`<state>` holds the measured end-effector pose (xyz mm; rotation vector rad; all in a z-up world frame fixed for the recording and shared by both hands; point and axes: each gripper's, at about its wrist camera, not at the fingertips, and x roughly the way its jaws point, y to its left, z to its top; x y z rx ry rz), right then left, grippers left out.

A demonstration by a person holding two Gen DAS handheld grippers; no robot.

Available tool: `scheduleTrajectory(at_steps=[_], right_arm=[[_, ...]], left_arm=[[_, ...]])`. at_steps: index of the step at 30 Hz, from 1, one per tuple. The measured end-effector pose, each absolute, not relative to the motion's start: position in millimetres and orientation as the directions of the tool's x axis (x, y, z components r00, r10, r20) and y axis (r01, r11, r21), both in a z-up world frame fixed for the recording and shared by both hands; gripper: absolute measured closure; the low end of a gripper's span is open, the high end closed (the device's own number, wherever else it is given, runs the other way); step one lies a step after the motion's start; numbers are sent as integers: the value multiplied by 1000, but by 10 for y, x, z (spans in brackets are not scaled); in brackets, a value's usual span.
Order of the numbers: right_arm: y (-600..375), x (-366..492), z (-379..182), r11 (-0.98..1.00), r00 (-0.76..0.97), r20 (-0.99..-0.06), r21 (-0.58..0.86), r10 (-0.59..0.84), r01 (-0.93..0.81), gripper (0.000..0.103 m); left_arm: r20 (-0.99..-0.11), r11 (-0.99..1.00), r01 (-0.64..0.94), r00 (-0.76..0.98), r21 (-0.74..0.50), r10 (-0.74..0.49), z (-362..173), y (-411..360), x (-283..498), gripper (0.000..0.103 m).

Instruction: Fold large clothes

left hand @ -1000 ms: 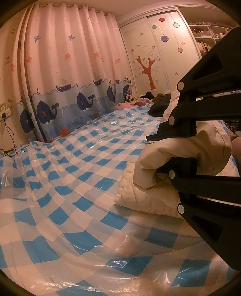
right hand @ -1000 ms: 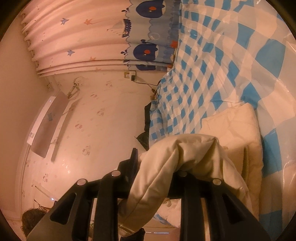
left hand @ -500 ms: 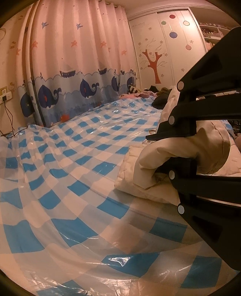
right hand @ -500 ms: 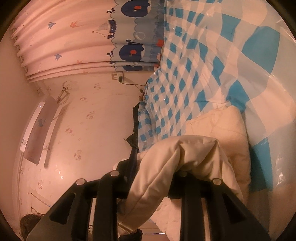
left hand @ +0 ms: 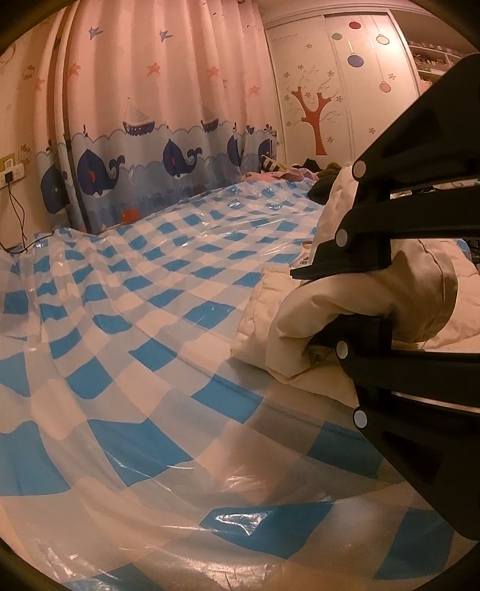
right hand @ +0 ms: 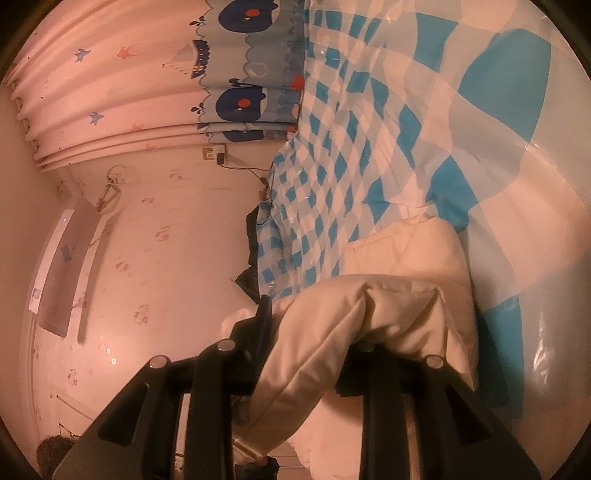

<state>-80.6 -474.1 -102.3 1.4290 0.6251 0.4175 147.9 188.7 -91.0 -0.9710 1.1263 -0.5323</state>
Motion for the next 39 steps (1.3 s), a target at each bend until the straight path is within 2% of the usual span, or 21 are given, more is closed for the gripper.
scheduleTrajectory(at_steps=[13,16,18,23,27,29,33,36,39], right_arm=[[-4780,-664,-1161,115,757,-210,977,618,177,74],[-4778,-659,-1159,117,757,-207,978,620,173,68],[-4772,-643,-1152,117,756,-201,979,623,165,57],[-4752,-596,-1103,132,750,-196,981,631,145,42],[-4749,-563,-1091,141,746,-202,979,635,145,38],[-4766,-559,-1090,132,748,-195,981,634,143,37],[-4796,-573,-1016,134,768,-177,984,616,119,28],[-4724,-594,-774,246,767,-224,965,601,89,21],[-4466,-583,-399,448,735,-326,893,594,34,20]], left_arm=[[-534,516,-154,356,-843,-767,-1074,1842,1624,84],[-528,510,-152,358,-846,-770,-1060,1831,1622,81],[-519,499,-154,360,-853,-775,-1060,1844,1618,77],[-502,475,-169,372,-864,-781,-1055,1841,1639,69],[-495,464,-178,378,-868,-782,-1046,1835,1649,62],[-458,408,-207,393,-889,-797,-1043,1885,1666,58],[-411,346,-224,436,-911,-800,-956,1940,1711,51],[-382,333,-187,459,-924,-802,-776,1889,1687,46],[-323,275,-169,496,-946,-806,-643,1917,1650,39]])
